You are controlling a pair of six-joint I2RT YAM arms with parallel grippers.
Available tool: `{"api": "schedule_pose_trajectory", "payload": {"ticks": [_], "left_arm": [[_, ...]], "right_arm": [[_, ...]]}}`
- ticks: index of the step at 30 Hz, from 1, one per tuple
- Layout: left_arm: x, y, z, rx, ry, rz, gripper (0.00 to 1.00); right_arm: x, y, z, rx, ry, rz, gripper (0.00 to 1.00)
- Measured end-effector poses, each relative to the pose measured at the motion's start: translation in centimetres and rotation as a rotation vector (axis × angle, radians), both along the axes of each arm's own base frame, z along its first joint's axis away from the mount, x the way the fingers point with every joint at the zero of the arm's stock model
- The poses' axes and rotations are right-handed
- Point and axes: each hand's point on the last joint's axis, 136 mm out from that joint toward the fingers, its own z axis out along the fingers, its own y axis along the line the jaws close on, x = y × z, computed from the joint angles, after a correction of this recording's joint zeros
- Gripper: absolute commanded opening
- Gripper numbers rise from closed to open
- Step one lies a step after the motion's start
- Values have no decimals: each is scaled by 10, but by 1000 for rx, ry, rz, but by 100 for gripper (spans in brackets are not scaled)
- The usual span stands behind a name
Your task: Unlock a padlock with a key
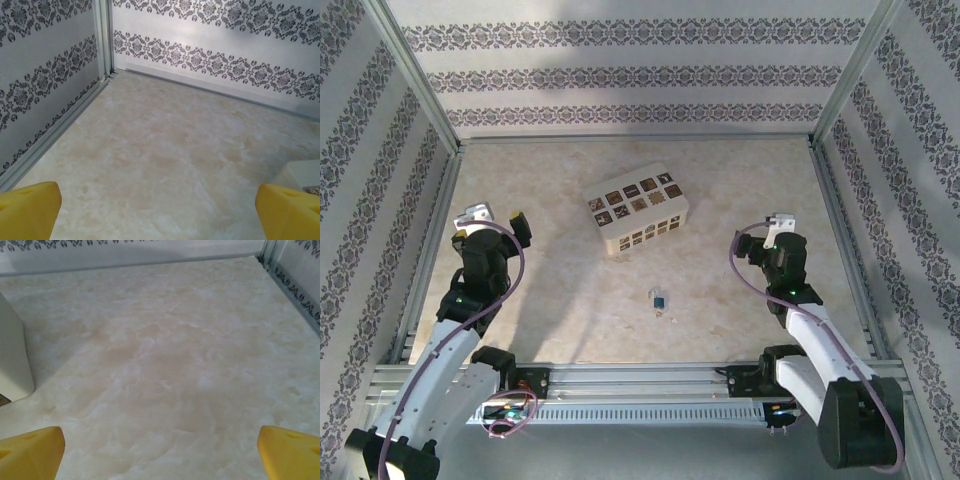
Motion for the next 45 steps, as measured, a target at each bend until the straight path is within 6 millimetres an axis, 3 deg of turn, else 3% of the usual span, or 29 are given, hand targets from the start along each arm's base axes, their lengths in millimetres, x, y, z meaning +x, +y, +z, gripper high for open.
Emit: {"api": "schedule_pose_trajectory", "payload": {"ticks": [4, 10, 24, 33, 37, 45], "left_arm": [[0, 0, 0, 11, 5, 0, 99], [1, 0, -2, 18, 11, -2, 99], [3, 2, -9, 53, 48, 5, 99], [4, 6, -15, 93, 76, 10, 99], [7, 6, -30, 137, 125, 4, 99], [12, 14, -88, 228, 244, 5, 99]], "right_arm": [[4, -2, -19, 13, 13, 2, 98], [19, 0, -26, 27, -27, 22, 98], [44, 10, -11, 12, -188, 101, 98], [52, 10, -39, 11, -163, 125, 98], [54, 6, -42, 17, -153, 117, 99], [68, 2, -29, 29, -176, 99, 98]]}}
